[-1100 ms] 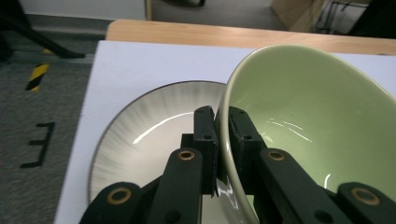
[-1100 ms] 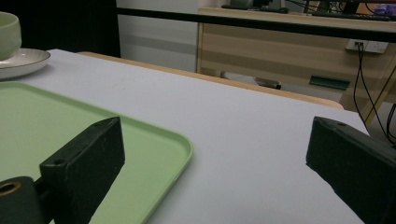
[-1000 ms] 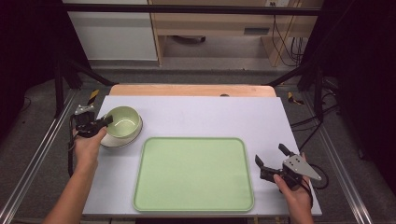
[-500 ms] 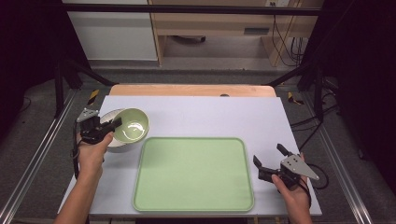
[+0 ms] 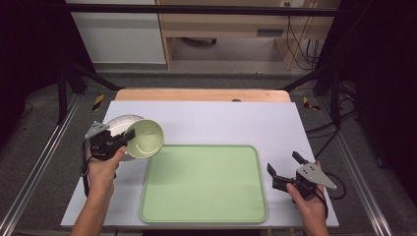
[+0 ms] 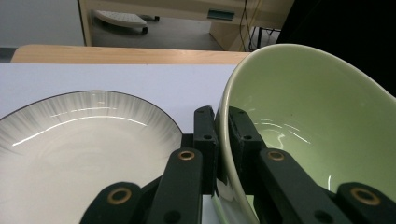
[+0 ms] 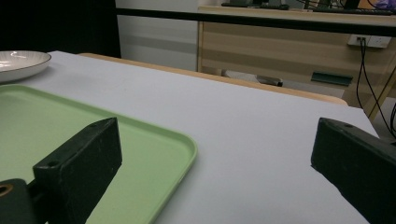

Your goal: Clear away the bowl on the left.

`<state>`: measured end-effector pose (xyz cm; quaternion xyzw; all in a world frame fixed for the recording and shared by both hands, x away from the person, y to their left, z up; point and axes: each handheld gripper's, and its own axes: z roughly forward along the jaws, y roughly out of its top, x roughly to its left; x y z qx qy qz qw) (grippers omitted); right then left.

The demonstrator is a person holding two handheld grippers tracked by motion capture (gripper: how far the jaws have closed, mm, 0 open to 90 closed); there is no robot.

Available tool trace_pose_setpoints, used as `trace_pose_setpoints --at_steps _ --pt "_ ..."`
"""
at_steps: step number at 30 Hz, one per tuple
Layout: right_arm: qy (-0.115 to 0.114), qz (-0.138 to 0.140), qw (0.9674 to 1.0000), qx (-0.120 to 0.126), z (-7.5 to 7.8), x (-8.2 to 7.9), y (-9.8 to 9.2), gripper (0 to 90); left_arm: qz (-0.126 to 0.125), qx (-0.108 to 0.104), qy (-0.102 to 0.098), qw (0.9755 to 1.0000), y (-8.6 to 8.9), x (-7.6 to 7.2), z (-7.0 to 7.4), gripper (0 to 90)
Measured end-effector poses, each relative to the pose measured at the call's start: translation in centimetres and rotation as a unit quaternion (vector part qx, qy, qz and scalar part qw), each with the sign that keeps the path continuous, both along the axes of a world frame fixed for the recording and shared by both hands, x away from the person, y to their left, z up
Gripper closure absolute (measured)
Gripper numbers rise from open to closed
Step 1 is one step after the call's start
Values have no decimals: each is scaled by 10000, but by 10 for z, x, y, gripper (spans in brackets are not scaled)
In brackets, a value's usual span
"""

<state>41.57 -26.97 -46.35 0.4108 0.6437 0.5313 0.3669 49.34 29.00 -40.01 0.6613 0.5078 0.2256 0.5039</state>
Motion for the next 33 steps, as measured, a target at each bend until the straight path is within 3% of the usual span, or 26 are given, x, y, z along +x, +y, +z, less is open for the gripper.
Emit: trace_pose_setpoints --at_steps 6,13,30,33 --pt "-12 8 10000 -45 0 0 0 24 -126 31 -2 9999 -4 -3 0 832" --pt "-11 29 10000 -60 0 0 1 28 -369 -44 32 9993 -21 -4 -1 831" --pt "-39 25 10000 -64 1 0 0 29 -830 176 59 9964 -54 -7 -9 831" --pt "-21 22 10000 -52 0 0 0 29 -805 216 96 9965 -56 -8 -9 831"
